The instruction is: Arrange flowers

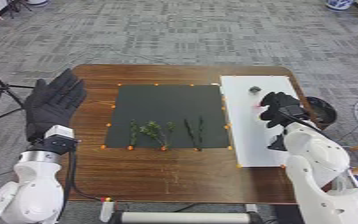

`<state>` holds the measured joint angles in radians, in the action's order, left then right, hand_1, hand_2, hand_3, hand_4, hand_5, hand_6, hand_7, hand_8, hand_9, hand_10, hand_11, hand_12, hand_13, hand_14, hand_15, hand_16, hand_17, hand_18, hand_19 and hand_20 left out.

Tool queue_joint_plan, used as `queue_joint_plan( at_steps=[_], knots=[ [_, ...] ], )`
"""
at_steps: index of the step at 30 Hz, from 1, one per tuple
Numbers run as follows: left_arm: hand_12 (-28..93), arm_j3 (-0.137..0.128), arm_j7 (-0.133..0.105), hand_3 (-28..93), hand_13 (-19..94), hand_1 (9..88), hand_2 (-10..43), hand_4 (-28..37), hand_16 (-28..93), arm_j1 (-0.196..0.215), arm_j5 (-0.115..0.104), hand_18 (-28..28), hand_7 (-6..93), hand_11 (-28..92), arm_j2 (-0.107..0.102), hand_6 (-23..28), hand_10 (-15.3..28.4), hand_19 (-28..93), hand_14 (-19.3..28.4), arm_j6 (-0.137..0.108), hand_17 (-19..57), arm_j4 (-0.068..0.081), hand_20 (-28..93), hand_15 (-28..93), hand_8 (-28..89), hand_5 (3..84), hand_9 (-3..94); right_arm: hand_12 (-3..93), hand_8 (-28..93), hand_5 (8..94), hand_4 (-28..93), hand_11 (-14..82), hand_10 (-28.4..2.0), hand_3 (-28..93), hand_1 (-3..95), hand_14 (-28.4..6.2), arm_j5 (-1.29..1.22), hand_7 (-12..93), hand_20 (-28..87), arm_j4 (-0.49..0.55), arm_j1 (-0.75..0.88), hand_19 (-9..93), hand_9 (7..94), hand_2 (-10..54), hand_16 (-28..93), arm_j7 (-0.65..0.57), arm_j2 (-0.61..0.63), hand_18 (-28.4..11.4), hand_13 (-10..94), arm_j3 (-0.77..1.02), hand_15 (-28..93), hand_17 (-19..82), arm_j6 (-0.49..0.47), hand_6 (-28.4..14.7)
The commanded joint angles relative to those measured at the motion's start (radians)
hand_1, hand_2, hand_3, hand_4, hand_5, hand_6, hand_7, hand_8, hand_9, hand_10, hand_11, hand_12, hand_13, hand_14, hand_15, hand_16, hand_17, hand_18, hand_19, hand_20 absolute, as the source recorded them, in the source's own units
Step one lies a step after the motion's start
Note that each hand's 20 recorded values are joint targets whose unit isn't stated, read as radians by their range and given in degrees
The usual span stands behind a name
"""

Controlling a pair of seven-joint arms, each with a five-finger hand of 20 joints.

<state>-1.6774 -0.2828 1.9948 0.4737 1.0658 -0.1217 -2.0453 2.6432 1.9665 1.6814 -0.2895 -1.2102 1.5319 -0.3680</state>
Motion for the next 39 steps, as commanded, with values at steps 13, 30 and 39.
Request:
queue_joint_plan(
  at_steps=[13, 30, 39],
  knots=[
    [9, 0.003, -0.025, 69, 26, 26.3, 12.6, -28.3, -2, 0.014, -0.058, 14.1, 11.0, 18, 0.004, 8.4, 14.1, 33, 14.6, -0.013, -6.3, -0.014, 8, 22, -9, 46.2, 34.2, 12.4, -11, 51.7, -28, 7.7, -9.0, 76, 56.6, -5.4, 0.048, 12, 40, -0.079, -0.028, 85, 47.3, -9.5, 43, 0.016, -0.028, -18.6, 64, 0.0, 63, 38, -0.125, -2.9],
    [10, 0.008, -0.018, 68, 26, 26.6, 13.1, -28.3, -2, 0.012, -0.044, 14.2, 10.9, 18, 0.002, 8.5, 14.2, 34, 14.6, -0.016, -6.5, -0.011, 8, 21, -9, 46.0, 34.1, 16.1, -12, 60.7, -28, 14.1, -8.9, 71, 59.6, -4.3, 0.085, 17, 42, -0.128, 0.0, 84, 65.5, -9.5, 42, -0.007, -0.032, -19.2, 68, -0.037, 58, 39, -0.04, -0.2],
    [9, -0.015, -0.016, 68, 26, 26.4, 13.2, -28.3, -2, 0.029, -0.042, 14.2, 10.8, 18, 0.011, 8.5, 14.2, 34, 14.5, -0.02, -6.5, -0.012, 8, 21, -9, 45.8, 34.0, 32.3, 3, 71.5, -28, 5.3, -8.1, 66, 60.2, -6.0, 0.098, 33, 42, -0.124, 0.013, 85, 79.9, -9.5, 39, -0.031, -0.03, -19.6, 71, -0.064, 59, 41, 0.053, 0.4]
  ],
)
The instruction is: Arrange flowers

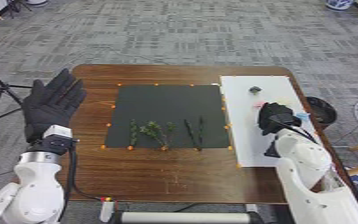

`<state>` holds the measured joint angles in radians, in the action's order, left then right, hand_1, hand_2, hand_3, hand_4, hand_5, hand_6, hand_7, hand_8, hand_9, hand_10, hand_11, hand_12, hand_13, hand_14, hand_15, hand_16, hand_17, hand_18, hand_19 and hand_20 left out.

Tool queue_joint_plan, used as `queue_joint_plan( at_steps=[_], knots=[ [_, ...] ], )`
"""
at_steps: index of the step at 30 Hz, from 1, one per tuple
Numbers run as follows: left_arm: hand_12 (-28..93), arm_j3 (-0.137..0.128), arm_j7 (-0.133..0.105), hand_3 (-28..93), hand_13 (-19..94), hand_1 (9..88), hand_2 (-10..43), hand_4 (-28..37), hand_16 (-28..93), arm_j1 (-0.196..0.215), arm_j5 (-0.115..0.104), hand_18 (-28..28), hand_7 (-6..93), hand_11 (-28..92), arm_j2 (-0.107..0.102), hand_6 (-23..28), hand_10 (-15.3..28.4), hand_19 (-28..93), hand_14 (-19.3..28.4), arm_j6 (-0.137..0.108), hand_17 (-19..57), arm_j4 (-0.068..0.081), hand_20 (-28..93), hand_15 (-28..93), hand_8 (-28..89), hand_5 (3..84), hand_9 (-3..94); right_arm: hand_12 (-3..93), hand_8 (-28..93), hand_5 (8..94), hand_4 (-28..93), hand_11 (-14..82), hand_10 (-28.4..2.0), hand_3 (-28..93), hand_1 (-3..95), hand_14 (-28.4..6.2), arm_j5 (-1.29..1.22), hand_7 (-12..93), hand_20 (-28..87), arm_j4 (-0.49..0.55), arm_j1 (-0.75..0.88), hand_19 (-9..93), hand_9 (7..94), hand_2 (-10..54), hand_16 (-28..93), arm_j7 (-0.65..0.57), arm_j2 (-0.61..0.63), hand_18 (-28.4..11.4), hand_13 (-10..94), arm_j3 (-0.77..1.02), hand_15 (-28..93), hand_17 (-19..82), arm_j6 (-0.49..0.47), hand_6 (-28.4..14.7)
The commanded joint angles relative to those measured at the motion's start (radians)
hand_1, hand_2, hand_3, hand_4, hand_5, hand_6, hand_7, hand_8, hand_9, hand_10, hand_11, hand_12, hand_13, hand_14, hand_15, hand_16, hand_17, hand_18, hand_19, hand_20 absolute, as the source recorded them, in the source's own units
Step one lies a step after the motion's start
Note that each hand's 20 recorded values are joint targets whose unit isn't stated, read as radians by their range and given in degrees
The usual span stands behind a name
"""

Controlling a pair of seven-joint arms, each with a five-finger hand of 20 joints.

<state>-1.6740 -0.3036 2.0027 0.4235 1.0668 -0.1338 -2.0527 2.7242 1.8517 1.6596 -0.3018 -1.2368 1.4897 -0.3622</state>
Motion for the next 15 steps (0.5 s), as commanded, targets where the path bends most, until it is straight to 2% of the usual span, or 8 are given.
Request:
queue_joint_plan(
  at_steps=[1, 6, 9, 11, 15],
  knots=[
    [10, -0.02, 0.005, 68, 26, 26.4, 13.2, -28.3, -2, 0.023, 0.009, 14.2, 10.8, 18, 0.011, 8.5, 14.2, 34, 14.5, -0.004, -6.5, -0.006, 8, 21, -9, 45.8, 34.0, 32.6, 3, 71.5, -28, 5.4, -7.9, 67, 60.1, -6.0, 0.012, 34, 42, -0.002, 0.036, 85, 80.2, -9.5, 39, -0.019, -0.002, -19.5, 71, -0.02, 59, 41, 0.058, 0.3],
    [9, -0.033, 0.016, 68, 26, 26.4, 13.3, -28.3, -2, 0.027, 0.022, 14.2, 10.8, 18, 0.016, 8.5, 14.3, 34, 14.7, 0.01, -6.5, -0.005, 8, 21, -9, 45.8, 34.1, 33.7, 5, 71.3, -27, 5.9, -8.1, 67, 60.0, -5.9, -0.027, 35, 42, 0.074, 0.057, 85, 80.9, -9.5, 39, -0.04, 0.003, -19.7, 72, -0.044, 59, 41, 0.145, -0.3],
    [9, -0.046, 0.013, 68, 26, 26.5, 13.3, -28.3, -2, 0.045, 0.02, 14.2, 10.6, 18, 0.021, 8.7, 14.4, 34, 14.8, 0.003, -6.5, -0.008, 8, 21, -9, 45.8, 34.2, 33.8, 6, 71.9, -27, 5.8, -7.9, 67, 60.0, -5.8, -0.038, 35, 42, 0.11, 0.037, 85, 81.1, -9.5, 39, -0.052, 0.002, -19.7, 72, -0.099, 59, 41, 0.198, -0.5],
    [9, -0.053, 0.007, 68, 26, 26.5, 13.4, -28.3, -2, 0.055, 0.016, 14.2, 10.7, 18, 0.024, 8.7, 14.4, 34, 14.8, -0.001, -6.5, -0.008, 8, 21, -8, 45.8, 34.2, 34.1, 6, 71.9, -27, 6.0, -7.8, 67, 59.9, -5.7, -0.1, 35, 42, 0.125, 0.0, 85, 81.3, -9.5, 39, -0.075, -0.016, -19.8, 72, -0.139, 60, 41, 0.19, -0.5],
    [9, -0.079, -0.006, 68, 26, 26.5, 13.4, -28.3, -2, 0.097, 0.012, 14.2, 10.6, 18, 0.034, 8.7, 14.4, 34, 14.8, -0.012, -6.5, -0.017, 8, 22, -8, 45.8, 34.3, 34.2, 7, 71.9, -26, 5.9, -7.9, 68, 59.7, -5.9, -0.133, 35, 41, 0.101, -0.084, 85, 81.4, -9.5, 40, -0.036, -0.088, -19.8, 72, -0.232, 59, 41, 0.215, -0.6]
  ],
)
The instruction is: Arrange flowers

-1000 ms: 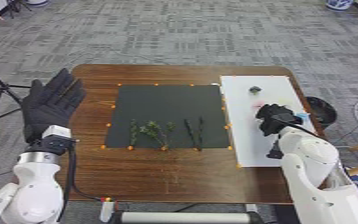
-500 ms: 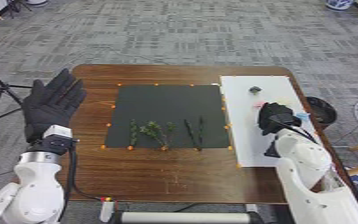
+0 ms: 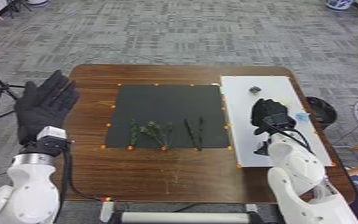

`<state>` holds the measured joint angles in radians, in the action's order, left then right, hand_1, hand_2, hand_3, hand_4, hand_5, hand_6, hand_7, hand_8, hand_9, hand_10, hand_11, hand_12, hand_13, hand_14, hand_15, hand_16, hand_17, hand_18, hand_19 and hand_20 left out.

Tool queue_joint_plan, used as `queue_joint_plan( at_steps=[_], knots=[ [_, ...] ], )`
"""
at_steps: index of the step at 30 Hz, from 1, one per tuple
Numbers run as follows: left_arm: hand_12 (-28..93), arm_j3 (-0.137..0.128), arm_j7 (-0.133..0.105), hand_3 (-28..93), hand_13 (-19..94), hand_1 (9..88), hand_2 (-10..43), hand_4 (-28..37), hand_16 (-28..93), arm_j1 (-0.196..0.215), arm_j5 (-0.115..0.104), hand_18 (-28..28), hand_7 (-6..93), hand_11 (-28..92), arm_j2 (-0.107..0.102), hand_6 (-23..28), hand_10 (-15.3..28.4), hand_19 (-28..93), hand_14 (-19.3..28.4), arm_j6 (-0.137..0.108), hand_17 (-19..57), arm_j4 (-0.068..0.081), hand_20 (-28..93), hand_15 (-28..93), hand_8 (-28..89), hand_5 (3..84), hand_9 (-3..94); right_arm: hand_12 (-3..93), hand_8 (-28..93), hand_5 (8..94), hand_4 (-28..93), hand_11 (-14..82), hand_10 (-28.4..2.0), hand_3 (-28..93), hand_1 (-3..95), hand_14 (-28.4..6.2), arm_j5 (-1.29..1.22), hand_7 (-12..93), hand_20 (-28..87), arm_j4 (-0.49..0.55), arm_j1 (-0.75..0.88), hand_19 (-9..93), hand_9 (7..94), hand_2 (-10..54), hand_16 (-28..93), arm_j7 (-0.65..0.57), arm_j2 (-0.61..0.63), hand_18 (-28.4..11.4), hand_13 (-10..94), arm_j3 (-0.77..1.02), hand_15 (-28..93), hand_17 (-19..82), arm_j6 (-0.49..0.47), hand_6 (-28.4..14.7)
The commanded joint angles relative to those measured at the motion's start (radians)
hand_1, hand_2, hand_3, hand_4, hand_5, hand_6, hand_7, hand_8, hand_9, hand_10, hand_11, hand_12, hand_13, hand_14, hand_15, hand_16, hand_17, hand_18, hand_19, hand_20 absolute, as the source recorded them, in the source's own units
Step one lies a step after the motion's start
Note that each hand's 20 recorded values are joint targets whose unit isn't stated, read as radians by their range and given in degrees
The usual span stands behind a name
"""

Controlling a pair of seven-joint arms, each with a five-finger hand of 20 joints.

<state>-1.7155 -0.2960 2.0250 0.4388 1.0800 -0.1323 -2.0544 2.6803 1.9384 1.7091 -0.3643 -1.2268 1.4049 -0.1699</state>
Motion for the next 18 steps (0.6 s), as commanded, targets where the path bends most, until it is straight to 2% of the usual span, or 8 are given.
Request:
queue_joint_plan(
  at_steps=[1, 2, 7, 10, 12, 14, 16, 18],
  knots=[
    [9, -0.044, -0.014, 68, 26, 26.4, 13.3, -28.3, -2, 0.083, -0.004, 14.2, 10.6, 18, 0.024, 8.7, 14.4, 34, 14.8, -0.014, -6.5, -0.016, 8, 22, -8, 45.8, 34.3, 34.3, 7, 72.0, -26, 5.9, -7.8, 68, 59.8, -6.0, -0.091, 35, 41, 0.007, -0.154, 85, 81.3, -9.5, 40, 0.039, -0.114, -19.8, 72, -0.173, 59, 41, 0.022, -0.7],
    [9, -0.042, -0.024, 68, 26, 26.5, 13.3, -28.3, -2, 0.091, -0.013, 14.2, 10.6, 18, 0.015, 8.7, 14.5, 34, 14.9, -0.02, -6.5, -0.016, 8, 22, -8, 45.7, 34.3, 34.3, 7, 72.0, -26, 5.9, -7.8, 68, 59.8, -6.0, -0.097, 35, 41, 0.002, -0.173, 85, 81.3, -9.5, 40, 0.045, -0.128, -19.8, 72, -0.198, 59, 41, 0.018, -0.6],
    [10, -0.07, -0.022, 67, 26, 26.8, 13.4, -28.3, -2, 0.123, -0.008, 14.4, 10.5, 18, 0.015, 8.9, 14.5, 34, 15.0, -0.017, -6.8, -0.017, 8, 22, -8, 45.7, 34.4, 34.3, 8, 72.1, -26, 5.9, -7.5, 68, 59.8, -6.0, -0.11, 35, 41, -0.036, -0.251, 85, 81.2, -9.5, 40, 0.134, -0.183, -19.8, 72, -0.309, 59, 41, -0.008, -0.6],
    [10, -0.077, -0.028, 65, 26, 27.3, 13.9, -28.3, -2, 0.142, -0.013, 14.5, 10.5, 18, 0.015, 9.2, 14.7, 34, 15.3, -0.028, -6.9, -0.008, 8, 22, -8, 45.7, 34.4, 34.3, 7, 72.1, -26, 5.9, -7.5, 68, 59.7, -5.9, -0.115, 35, 41, -0.078, -0.296, 85, 81.1, -9.5, 40, 0.173, -0.206, -19.8, 72, -0.371, 59, 41, -0.003, -0.7],
    [10, -0.073, -0.033, 64, 26, 27.0, 14.5, -28.3, -2, 0.151, -0.038, 14.6, 10.4, 18, 0.015, 9.3, 14.9, 34, 15.5, -0.053, -7.0, -0.003, 8, 22, -8, 45.8, 34.4, 34.2, 7, 72.1, -26, 5.9, -7.5, 68, 59.7, -5.9, -0.084, 35, 41, -0.103, -0.311, 85, 81.2, -9.5, 40, 0.224, -0.217, -19.9, 72, -0.405, 59, 41, 0.001, -0.6],
    [10, -0.081, -0.039, 62, 26, 27.0, 15.2, -28.3, -2, 0.158, -0.034, 14.8, 10.2, 18, 0.023, 9.5, 15.1, 35, 15.8, -0.051, -7.3, 0.0, 8, 22, -8, 45.8, 34.6, 34.1, 7, 72.1, -26, 5.8, -7.4, 68, 59.6, -6.0, -0.065, 34, 41, -0.125, -0.324, 85, 81.2, -9.5, 40, 0.265, -0.233, -19.8, 72, -0.434, 59, 41, -0.011, -0.6],
    [10, -0.083, -0.042, 60, 26, 27.8, 15.8, -28.3, -2, 0.153, -0.034, 14.9, 10.0, 18, 0.018, 9.7, 15.3, 35, 16.1, -0.054, -7.5, 0.006, 8, 23, -8, 45.9, 34.6, 34.0, 7, 72.1, -26, 5.8, -7.4, 68, 59.6, -6.2, -0.048, 34, 41, -0.146, -0.337, 86, 81.2, -9.5, 40, 0.285, -0.251, -19.9, 72, -0.454, 59, 41, -0.025, -0.6],
    [10, -0.094, -0.047, 59, 26, 27.8, 16.2, -28.3, -2, 0.163, -0.038, 15.0, 9.9, 18, 0.01, 9.9, 15.4, 36, 16.1, -0.068, -7.7, -0.002, 8, 23, -8, 45.9, 34.6, 34.0, 7, 72.0, -26, 5.7, -7.5, 68, 59.7, -6.2, -0.03, 34, 41, -0.177, -0.338, 86, 81.1, -9.5, 40, 0.327, -0.292, -20.0, 72, -0.456, 59, 41, -0.038, -0.4]
  ],
)
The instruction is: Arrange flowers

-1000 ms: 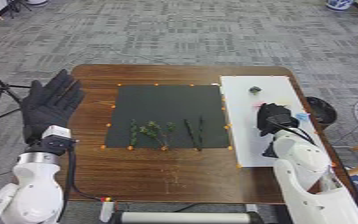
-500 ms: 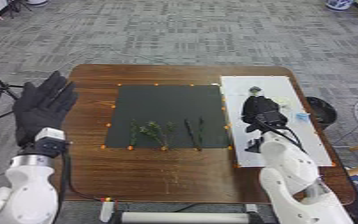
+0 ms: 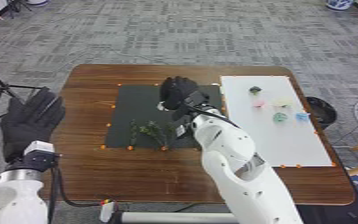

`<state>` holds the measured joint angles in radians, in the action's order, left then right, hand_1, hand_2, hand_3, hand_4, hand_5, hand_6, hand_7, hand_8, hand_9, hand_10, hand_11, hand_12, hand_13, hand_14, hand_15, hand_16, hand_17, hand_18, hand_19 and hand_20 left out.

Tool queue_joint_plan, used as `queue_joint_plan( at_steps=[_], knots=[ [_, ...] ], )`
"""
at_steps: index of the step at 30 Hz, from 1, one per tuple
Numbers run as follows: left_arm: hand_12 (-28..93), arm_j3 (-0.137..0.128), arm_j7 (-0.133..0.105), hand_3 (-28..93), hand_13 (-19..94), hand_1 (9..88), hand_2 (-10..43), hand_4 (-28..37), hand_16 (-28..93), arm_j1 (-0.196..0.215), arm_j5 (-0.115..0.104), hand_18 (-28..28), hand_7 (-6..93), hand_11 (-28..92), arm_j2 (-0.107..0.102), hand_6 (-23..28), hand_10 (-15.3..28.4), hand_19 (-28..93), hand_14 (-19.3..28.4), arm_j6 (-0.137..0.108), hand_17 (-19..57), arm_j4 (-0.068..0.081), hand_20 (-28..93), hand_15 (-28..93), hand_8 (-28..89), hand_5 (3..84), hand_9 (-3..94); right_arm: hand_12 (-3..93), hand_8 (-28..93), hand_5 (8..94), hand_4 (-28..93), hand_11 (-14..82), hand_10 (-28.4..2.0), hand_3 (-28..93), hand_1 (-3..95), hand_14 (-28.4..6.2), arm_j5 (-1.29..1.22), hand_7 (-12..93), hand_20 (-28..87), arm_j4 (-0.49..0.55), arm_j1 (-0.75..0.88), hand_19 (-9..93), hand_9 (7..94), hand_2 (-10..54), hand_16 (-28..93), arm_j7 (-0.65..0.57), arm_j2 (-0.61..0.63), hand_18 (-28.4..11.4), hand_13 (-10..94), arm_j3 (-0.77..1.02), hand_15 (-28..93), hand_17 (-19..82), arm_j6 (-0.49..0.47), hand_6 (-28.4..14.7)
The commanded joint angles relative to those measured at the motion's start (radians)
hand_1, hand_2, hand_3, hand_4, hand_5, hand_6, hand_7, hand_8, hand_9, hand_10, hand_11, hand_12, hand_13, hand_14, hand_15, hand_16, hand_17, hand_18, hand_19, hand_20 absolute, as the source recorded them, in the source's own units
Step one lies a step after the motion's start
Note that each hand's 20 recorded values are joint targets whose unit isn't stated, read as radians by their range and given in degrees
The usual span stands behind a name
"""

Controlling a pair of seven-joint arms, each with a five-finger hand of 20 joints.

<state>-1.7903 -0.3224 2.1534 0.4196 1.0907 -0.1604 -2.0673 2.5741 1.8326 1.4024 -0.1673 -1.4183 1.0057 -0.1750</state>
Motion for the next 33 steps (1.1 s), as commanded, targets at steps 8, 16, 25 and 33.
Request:
queue_joint_plan(
  at_steps=[8, 16, 25, 33],
  knots=[
    [11, -0.034, -0.065, 57, 26, 27.4, 17.5, -28.3, -2, 0.043, -0.014, 15.5, 9.2, 17, -0.026, 10.5, 15.9, 37, 16.6, -0.025, -8.2, -0.007, 8, 23, -7, 45.5, 34.5, 33.7, 5, 71.7, -26, 5.6, -7.4, 67, 60.0, -6.3, 0.163, 35, 41, -0.154, -0.023, 85, 80.7, -9.5, 40, 0.21, -0.186, -19.9, 71, -0.103, 59, 41, -0.038, -0.3],
    [11, -0.017, -0.085, 57, 25, 26.9, 17.9, -28.3, -2, 0.008, -0.012, 16.5, 7.9, 16, -0.057, 11.2, 16.7, 38, 17.7, -0.004, -8.9, -0.003, 7, 22, -7, 43.9, 33.3, 33.0, 3, 70.8, -25, 5.2, -7.1, 67, 60.3, -6.1, 0.308, 35, 40, -0.299, -0.052, 85, 79.6, -9.5, 40, 0.287, -0.292, -19.8, 71, -0.093, 59, 41, 0.021, 0.0],
    [10, 0.006, -0.089, 58, 24, 25.8, 18.1, -28.3, -2, -0.018, -0.013, 17.9, 6.3, 14, -0.079, 11.5, 17.4, 39, 19.0, 0.008, -9.6, 0.004, 6, 20, -6, 41.9, 31.7, 32.7, 1, 69.9, -25, 5.4, -6.7, 66, 60.7, -6.0, 0.427, 35, 40, -0.372, -0.062, 85, 79.4, -9.0, 39, 0.307, -0.351, -19.6, 71, -0.055, 59, 41, 0.033, 0.5],
    [10, 0.008, -0.08, 60, 24, 24.7, 17.8, -28.3, -1, -0.026, -0.012, 17.7, 6.2, 13, -0.081, 10.8, 16.4, 39, 18.0, 0.008, -9.7, 0.007, 5, 17, -6, 41.1, 30.6, 32.3, 0, 69.4, -24, 5.0, -6.8, 66, 60.4, -5.6, 0.471, 34, 40, -0.369, -0.037, 84, 78.0, -9.2, 40, 0.292, -0.363, -19.5, 70, -0.044, 58, 41, -0.023, 0.2]
  ],
)
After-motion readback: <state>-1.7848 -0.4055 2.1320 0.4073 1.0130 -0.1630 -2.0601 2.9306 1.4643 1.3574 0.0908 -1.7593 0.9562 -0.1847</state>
